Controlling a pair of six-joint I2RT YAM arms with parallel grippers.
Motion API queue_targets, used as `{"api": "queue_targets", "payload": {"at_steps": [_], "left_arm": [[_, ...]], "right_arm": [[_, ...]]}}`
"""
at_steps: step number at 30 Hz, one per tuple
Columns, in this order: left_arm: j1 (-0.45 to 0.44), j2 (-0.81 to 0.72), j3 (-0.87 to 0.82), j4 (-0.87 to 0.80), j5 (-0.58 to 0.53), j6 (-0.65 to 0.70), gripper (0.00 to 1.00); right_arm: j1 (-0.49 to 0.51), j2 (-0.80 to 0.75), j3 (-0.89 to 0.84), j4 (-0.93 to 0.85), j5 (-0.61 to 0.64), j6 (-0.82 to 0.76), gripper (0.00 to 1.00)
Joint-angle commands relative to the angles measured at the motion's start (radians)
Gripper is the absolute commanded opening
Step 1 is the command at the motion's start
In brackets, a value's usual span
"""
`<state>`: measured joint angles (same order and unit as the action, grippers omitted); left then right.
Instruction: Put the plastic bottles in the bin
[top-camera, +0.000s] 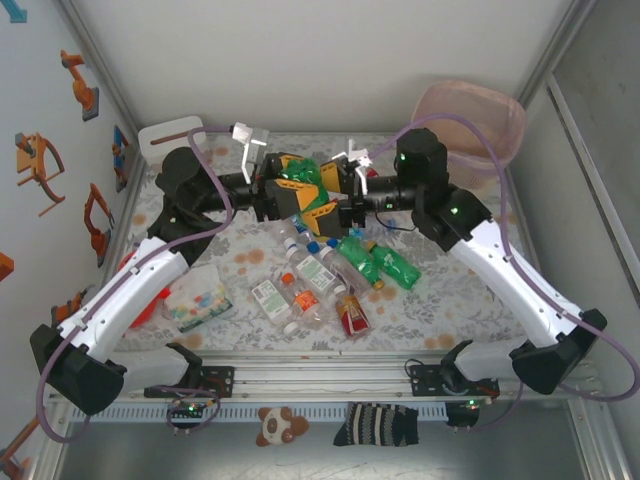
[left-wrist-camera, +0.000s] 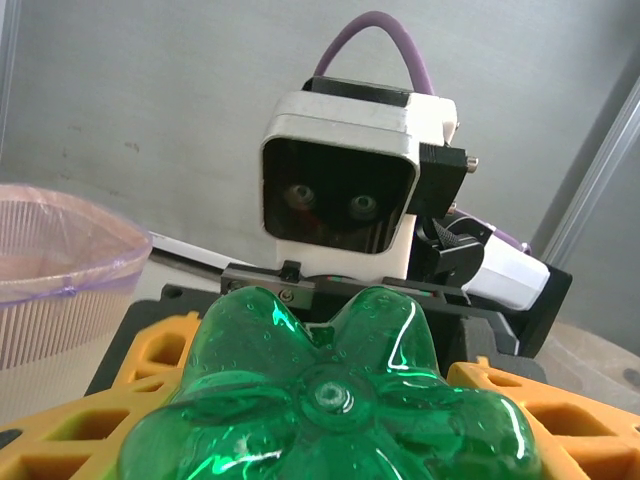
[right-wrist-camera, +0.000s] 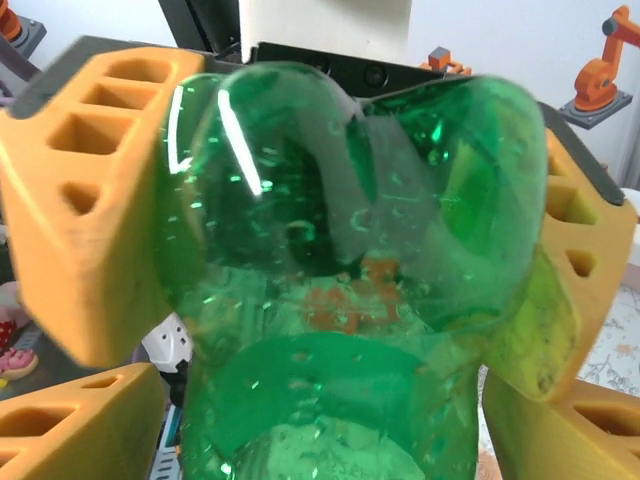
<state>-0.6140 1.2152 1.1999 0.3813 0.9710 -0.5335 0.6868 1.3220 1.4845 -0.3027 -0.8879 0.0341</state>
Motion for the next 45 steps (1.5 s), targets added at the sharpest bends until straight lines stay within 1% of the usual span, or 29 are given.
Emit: {"api": "queue_targets", "payload": {"at_steps": [1,9,13,21,23,24,25,26,28,31,36,40,42,45], "left_arm": [[-0.005,-0.003,0.033,0.011,0.033,0.036,0.41],[-0.006,-0.005,0.038,-0.024,0.029,0.063,0.43],[-0.006,-0.006,0.041,-0.024,0.028,0.065,0.45],[-0.005,-0.015,0.039,-0.040,0.013,0.080,0.49],[-0.006,-0.019,0.037,-0.048,0.006,0.084,0.55],[-0.005,-0.022,0.036,-0.054,-0.001,0.088,0.59],[-0.006,-0.027,0.035,-0.060,-0.007,0.093,0.67],[-0.005,-0.033,0.035,-0.071,-0.017,0.101,0.71],[-0.006,-0.050,0.032,-0.108,-0.049,0.125,0.78],[-0.004,-0.083,0.021,-0.157,-0.100,0.165,0.84],[-0.003,-0.146,-0.010,-0.212,-0.182,0.217,0.86],[-0.002,-0.190,-0.040,-0.239,-0.248,0.240,0.87],[-0.002,-0.206,-0.053,-0.256,-0.289,0.246,0.87],[-0.001,-0.226,-0.066,-0.281,-0.317,0.251,0.87]], "right_arm": [[0.011,0.009,0.045,-0.030,0.012,-0.018,0.78],[0.016,-0.001,0.046,-0.033,0.015,-0.009,0.69],[0.017,0.000,0.051,-0.030,0.017,0.005,0.63],[0.019,-0.001,0.062,-0.030,0.031,0.028,0.57],[0.019,-0.001,0.066,-0.029,0.030,0.035,0.57],[0.019,-0.001,0.067,-0.028,0.033,0.039,0.57],[0.019,-0.002,0.068,-0.028,0.039,0.041,0.57],[0.019,-0.003,0.072,-0.030,0.045,0.048,0.57],[0.019,-0.006,0.078,-0.034,0.082,0.062,0.56],[0.019,-0.011,0.094,-0.051,0.142,0.072,0.56],[0.015,-0.017,0.132,-0.112,0.296,0.058,0.55],[-0.009,-0.010,0.181,-0.174,0.406,0.033,0.55],[-0.035,-0.002,0.210,-0.199,0.447,0.028,0.55],[-0.091,0.013,0.256,-0.237,0.492,0.023,0.55]]}}
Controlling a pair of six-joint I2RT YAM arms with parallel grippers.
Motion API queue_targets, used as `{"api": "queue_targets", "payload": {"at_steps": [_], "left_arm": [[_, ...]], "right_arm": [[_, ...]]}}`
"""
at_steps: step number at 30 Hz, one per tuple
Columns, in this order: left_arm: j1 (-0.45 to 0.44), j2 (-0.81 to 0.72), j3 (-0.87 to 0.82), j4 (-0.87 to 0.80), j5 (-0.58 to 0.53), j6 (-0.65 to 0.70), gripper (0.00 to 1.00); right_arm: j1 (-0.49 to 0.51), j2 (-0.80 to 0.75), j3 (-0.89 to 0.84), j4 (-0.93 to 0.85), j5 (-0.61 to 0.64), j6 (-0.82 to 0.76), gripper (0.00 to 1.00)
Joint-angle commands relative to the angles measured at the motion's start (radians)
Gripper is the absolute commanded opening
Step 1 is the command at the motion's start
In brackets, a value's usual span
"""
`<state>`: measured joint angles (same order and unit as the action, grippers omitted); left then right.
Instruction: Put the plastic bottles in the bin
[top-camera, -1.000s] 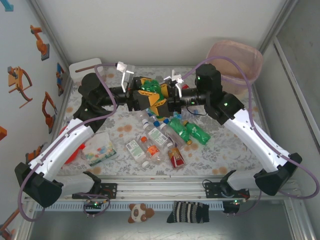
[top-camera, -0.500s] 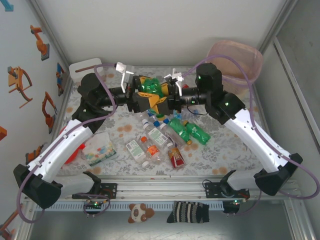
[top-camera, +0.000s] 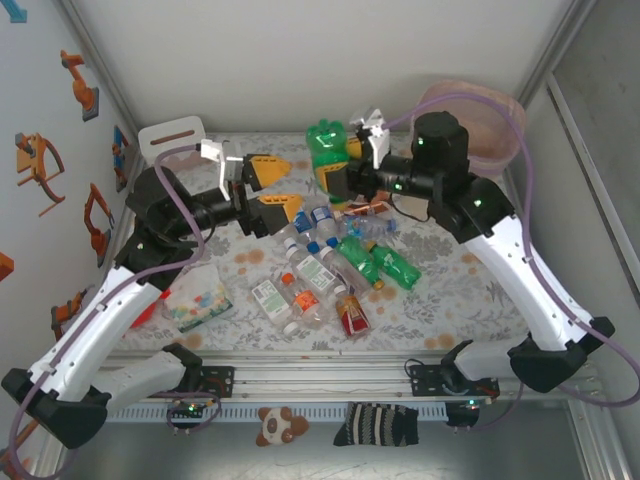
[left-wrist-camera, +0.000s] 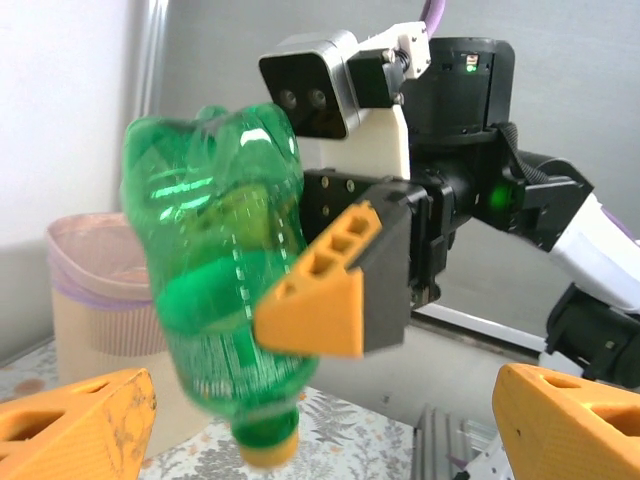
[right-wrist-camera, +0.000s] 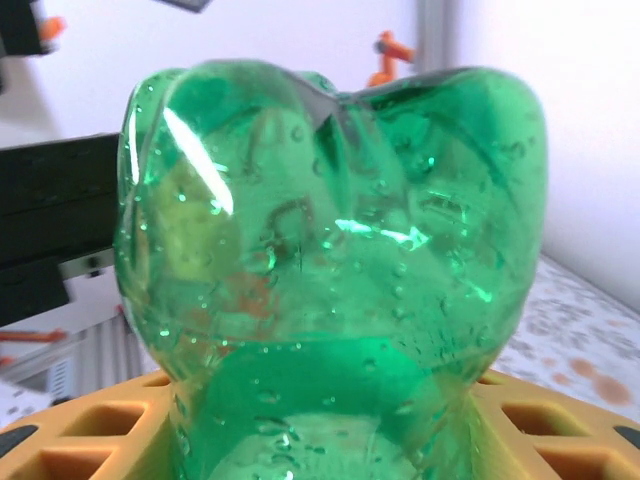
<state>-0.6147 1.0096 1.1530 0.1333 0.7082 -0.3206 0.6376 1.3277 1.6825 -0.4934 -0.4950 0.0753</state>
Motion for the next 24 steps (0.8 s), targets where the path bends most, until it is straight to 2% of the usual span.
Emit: {"api": "queue_targets", "payload": {"at_steps": [1,7,12,17,22,24], "left_arm": [[0.000,-0.026,-0.023,-0.034,-0.058,0.037,0.87],[0.000,-0.054,-0.045,-0.044,-0.078,0.034,0.87],[0.000,-0.066,-0.056,-0.061,-0.092,0.034,0.86],[0.000,-0.072,-0.071,-0.066,-0.105,0.033,0.86],[0.000,-0.074,-0.085,-0.056,-0.120,0.023,0.86],[0.000,-0.073,-0.094,-0.045,-0.131,0.016,0.86]], "right_arm": [[-0.064,0.011,0.069,-0.053,0.107,-0.019,0.55],[-0.216,0.069,0.174,-0.110,0.244,-0.036,0.53],[-0.318,0.155,0.272,-0.151,0.477,-0.076,0.51],[-0.418,0.254,0.349,-0.157,0.631,-0.090,0.46],[-0.498,0.365,0.437,-0.190,0.694,-0.053,0.42],[-0.533,0.413,0.480,-0.215,0.692,0.030,0.39]]}}
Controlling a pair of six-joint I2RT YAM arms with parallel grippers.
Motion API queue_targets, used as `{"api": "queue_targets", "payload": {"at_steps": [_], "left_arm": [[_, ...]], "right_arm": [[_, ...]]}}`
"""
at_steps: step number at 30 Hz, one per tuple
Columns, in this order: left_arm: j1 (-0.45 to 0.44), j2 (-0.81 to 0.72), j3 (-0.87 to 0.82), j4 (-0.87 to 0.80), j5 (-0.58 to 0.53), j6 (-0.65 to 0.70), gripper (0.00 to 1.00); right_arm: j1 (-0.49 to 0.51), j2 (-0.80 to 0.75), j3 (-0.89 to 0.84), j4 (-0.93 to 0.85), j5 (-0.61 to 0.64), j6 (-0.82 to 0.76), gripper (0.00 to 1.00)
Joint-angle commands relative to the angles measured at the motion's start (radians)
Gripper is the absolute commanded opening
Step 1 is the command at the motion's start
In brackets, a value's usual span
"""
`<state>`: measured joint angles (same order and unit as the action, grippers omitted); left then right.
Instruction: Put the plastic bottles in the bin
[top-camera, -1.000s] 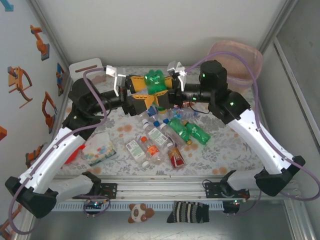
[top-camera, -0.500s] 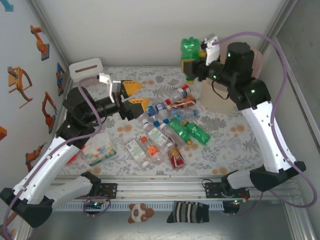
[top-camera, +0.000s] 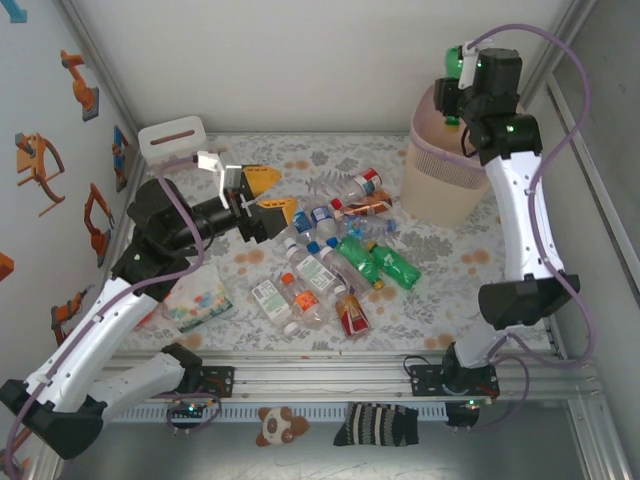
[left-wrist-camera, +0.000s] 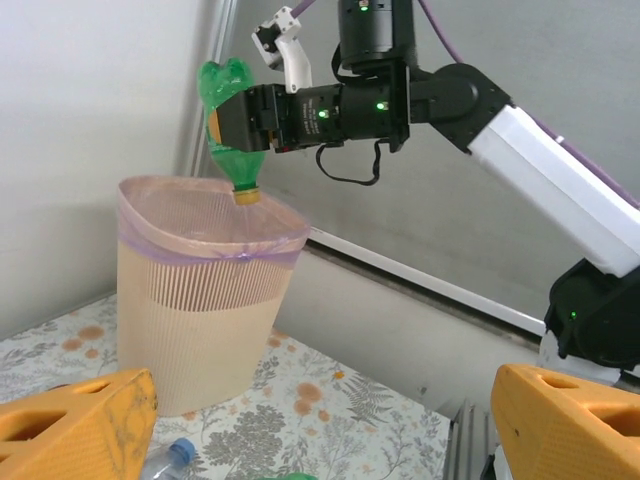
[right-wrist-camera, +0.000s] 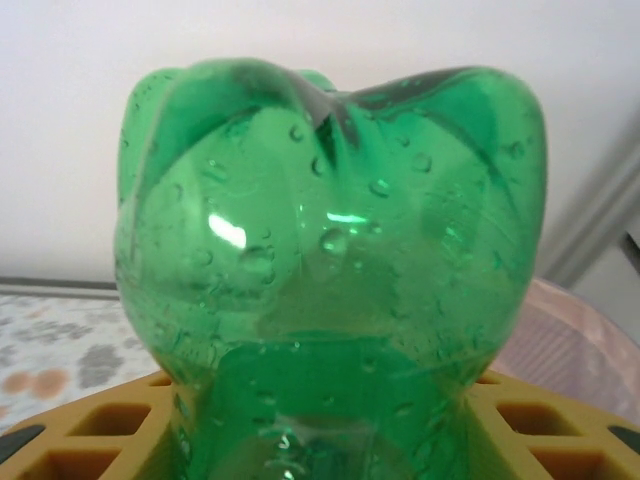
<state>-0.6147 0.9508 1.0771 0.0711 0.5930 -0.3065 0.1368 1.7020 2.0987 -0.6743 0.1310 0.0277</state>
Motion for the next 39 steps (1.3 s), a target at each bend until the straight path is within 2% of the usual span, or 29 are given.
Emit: {"api": "queue_targets", "payload": {"at_steps": [1,6,14,20,23,32,39], "left_arm": [[0.000,-0.012,-0.023,0.023,-0.018,-0.003,0.86],[0.000,-0.002,-0.040,0.044,-0.018,-0.017,0.85],[0.001,-0.030,-0.072,0.036,-0.032,-0.017,0.85],[0.000,-0.043,-0.097,0.032,-0.043,-0.017,0.85],[0.002,-0.044,-0.105,0.031,-0.050,-0.017,0.85],[0.003,-0.033,-0.112,0.025,-0.062,-0.009,0.85],[0.005,-0.030,-0.106,0.026,-0.079,-0.003,0.85]], "right_arm": [[-0.055,0.063,0.080,-0.042,0.042,0.144,0.39],[-0.110,0.144,0.072,0.014,-0.014,0.453,0.34],[-0.110,0.265,0.064,-0.050,0.197,1.020,0.34],[-0.109,0.292,-0.036,-0.056,0.256,1.425,0.35],[-0.107,0.305,-0.065,-0.039,0.272,1.575,0.36],[-0.082,0.375,-0.035,-0.058,0.325,1.836,0.38],[-0.072,0.431,0.011,-0.056,0.370,1.899,0.43]]}}
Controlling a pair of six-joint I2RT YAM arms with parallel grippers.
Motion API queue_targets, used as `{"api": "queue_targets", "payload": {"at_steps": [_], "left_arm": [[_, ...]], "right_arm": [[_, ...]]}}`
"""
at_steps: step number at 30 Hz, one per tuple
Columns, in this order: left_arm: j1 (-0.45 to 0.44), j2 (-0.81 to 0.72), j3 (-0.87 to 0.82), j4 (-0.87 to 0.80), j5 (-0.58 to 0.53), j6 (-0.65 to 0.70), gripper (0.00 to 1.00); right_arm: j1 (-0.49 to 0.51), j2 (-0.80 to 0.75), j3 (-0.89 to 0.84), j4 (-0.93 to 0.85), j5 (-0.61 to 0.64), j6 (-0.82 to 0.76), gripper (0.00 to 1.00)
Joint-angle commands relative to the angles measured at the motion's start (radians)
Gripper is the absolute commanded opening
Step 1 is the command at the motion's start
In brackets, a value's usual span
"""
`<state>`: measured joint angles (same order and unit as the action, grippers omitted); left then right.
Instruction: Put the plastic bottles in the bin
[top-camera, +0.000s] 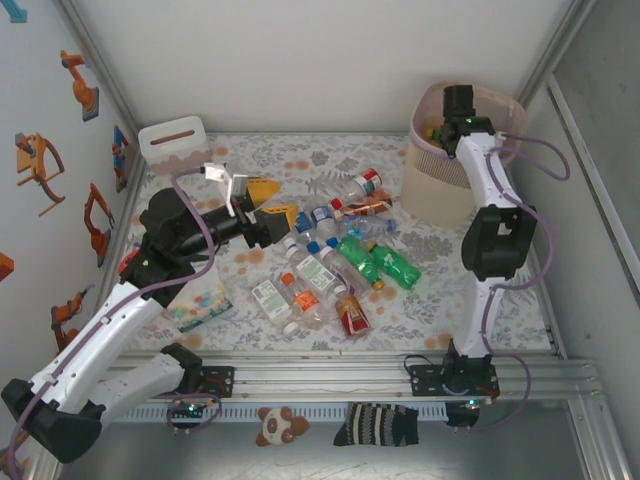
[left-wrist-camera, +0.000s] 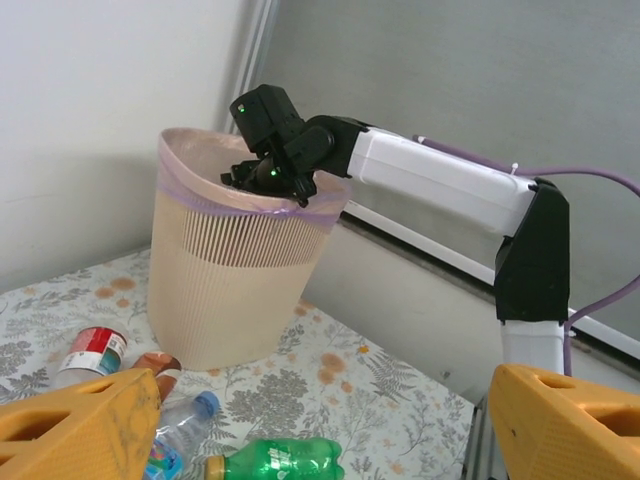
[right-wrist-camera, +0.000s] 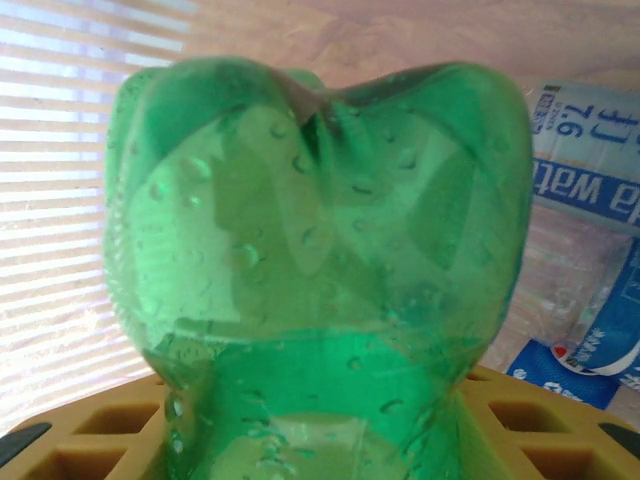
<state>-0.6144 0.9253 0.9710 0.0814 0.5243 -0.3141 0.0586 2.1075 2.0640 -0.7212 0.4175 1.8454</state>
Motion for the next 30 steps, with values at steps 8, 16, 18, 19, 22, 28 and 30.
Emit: {"api": "queue_targets", "payload": {"at_steps": [8,16,18,19,22,28,30], "left_arm": [[0.004,0.004,0.003,0.016,-0.021,0.008,0.85],[0.006,0.011,0.015,0.005,-0.024,0.013,0.84],[0.005,0.009,0.018,0.003,-0.024,0.014,0.84],[0.005,0.009,0.018,0.004,-0.024,0.012,0.84],[0.005,0.006,0.017,0.001,-0.027,0.009,0.84],[0.006,-0.005,0.010,-0.011,-0.040,0.003,0.84],[0.005,-0.008,0.010,-0.022,-0.040,0.006,0.84]], "right_arm": [[0.018,0.060,0.068,-0.013,0.078,0.105,0.62],[0.020,0.032,0.073,-0.029,0.090,0.106,0.81],[0.020,0.017,0.070,-0.031,0.096,0.103,0.83],[0.020,0.008,0.068,-0.031,0.100,0.099,0.83],[0.020,-0.012,0.070,-0.032,0.105,0.086,0.84],[0.019,-0.068,0.066,-0.036,0.108,0.050,0.84],[0.020,-0.090,0.062,-0.050,0.109,0.033,0.84]]}}
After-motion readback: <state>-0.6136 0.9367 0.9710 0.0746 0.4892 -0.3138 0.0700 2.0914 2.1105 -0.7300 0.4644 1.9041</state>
